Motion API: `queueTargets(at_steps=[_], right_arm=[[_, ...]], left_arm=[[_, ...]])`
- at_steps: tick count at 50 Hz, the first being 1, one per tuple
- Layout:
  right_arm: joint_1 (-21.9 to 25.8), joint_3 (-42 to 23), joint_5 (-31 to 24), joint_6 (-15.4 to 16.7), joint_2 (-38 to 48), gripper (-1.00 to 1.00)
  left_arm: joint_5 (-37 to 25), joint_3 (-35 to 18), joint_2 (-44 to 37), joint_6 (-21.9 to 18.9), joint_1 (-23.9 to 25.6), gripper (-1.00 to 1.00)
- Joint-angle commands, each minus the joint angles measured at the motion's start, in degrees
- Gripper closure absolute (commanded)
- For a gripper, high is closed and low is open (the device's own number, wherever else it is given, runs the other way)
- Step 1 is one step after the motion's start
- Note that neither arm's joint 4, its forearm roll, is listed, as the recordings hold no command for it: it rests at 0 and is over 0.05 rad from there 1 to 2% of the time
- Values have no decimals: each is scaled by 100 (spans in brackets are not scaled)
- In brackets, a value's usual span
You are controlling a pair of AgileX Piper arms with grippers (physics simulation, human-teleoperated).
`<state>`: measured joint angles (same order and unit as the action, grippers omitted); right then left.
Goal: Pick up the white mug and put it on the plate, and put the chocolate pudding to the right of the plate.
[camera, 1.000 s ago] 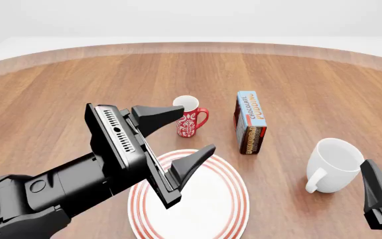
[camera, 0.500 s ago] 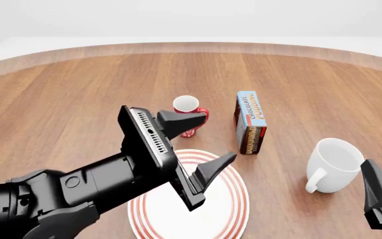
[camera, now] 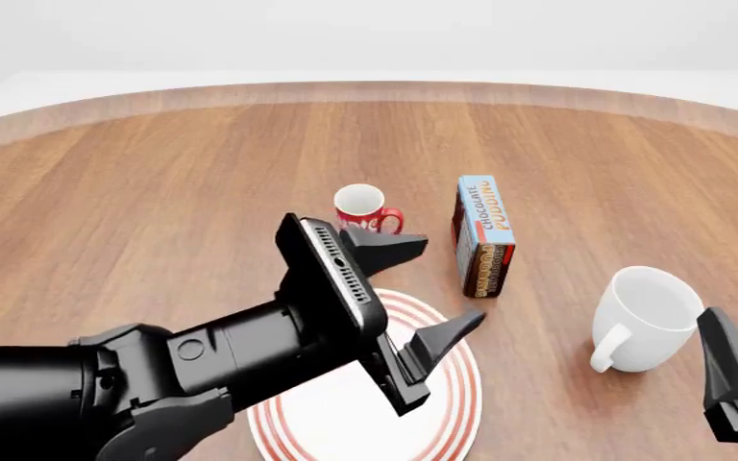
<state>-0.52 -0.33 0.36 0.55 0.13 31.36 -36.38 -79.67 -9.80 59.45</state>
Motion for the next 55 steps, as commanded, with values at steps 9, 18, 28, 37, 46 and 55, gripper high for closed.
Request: queueTargets(at_steps=[9,18,28,37,46,55], right_arm=[[-7,3,-3,-24,3,-100],[-9,5,-4,-30,3,-100],[-11,5,-4,-40,4,-100],[-14,4,-3,-40,7,-100],[-20,3,-4,-53,7,-100],[-19,3,-3,-67,8,-100]], left_arm=[[-59,-212,-449,112,175,-100],[-75,-290,-610,244,287,-100],[-168,-396,-707,309,347,-100],[-224,-500,-820,491,400,-100],[-352,-647,-951,533,491,-100],[-435,-782,-1094,562,571,-100]])
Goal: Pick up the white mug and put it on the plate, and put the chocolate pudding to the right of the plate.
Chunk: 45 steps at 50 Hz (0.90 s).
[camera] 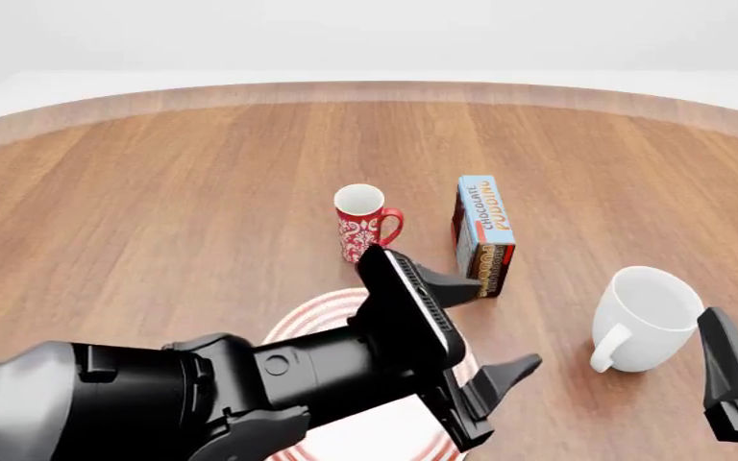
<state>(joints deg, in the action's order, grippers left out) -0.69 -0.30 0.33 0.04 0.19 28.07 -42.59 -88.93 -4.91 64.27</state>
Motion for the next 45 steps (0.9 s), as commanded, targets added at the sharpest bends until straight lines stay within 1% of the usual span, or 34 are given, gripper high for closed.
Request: queueTargets(at_steps=[1,23,45], right_arm=[[-3,-1,-1,-17,1,-100],[2,-5,-8,-25,5,-100],[-1,-4,-15,-45,6,-100]], left_arm=[[-116,-177,-184,83,95,-100],[-427,-555,-407,155,184,-100],[-625,-824,-649,213,250,-100]])
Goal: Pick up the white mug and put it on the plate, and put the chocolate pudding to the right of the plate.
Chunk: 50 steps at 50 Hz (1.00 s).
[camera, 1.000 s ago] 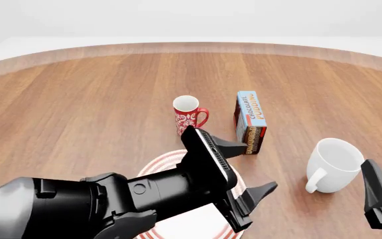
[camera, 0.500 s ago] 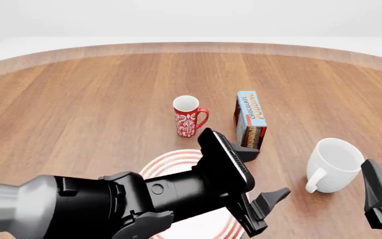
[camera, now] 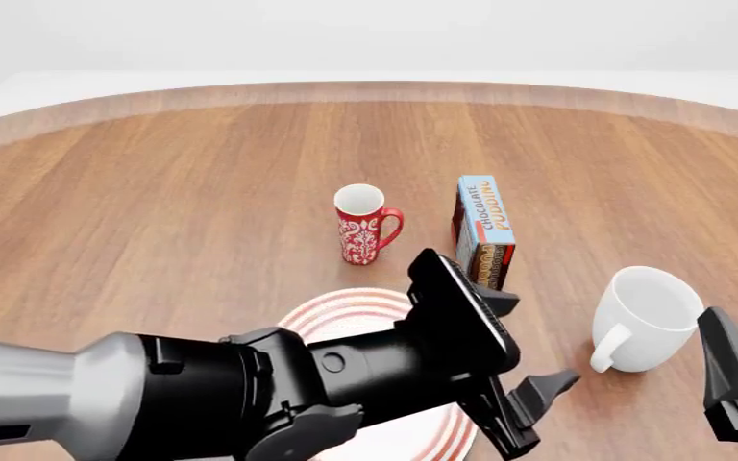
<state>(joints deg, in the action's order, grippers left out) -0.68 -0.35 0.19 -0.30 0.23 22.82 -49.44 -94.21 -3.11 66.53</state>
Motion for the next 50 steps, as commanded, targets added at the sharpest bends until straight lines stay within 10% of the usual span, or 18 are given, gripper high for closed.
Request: queueTargets(at_steps=[1,50], right_arm=[[-2,1,0,-14,4,-100],[-1,6,16,-73,34,-100]], left_arm=[[-105,-151,-139,36,32,-100],[-516,-932,-748,117,34,-100]])
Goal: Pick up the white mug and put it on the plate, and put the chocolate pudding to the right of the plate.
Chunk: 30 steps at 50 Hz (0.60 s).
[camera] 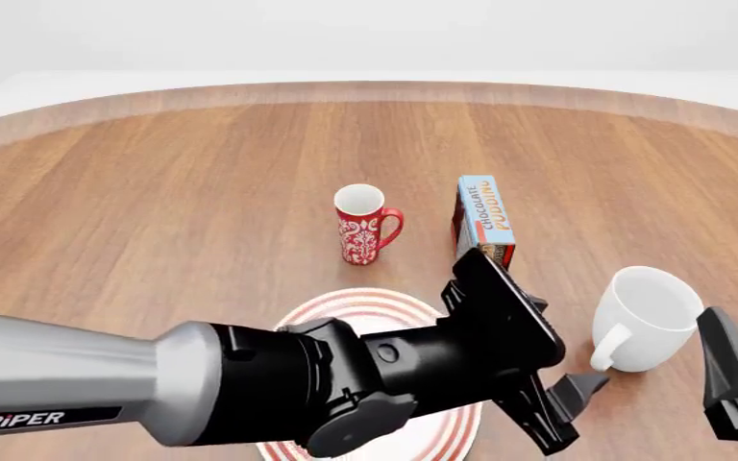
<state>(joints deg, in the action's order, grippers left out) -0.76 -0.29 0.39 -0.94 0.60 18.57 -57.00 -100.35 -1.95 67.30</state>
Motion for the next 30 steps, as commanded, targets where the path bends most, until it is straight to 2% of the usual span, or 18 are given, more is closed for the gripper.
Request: queueTargets(at_steps=[1,30], right_arm=[[6,1,-4,-9,-2,-100],[29,-3,-13,-24,-8,-100]], left_arm=[[-101,-194,-149,4,-51,-100],[-288,-540,-459,-4,-93,-100]])
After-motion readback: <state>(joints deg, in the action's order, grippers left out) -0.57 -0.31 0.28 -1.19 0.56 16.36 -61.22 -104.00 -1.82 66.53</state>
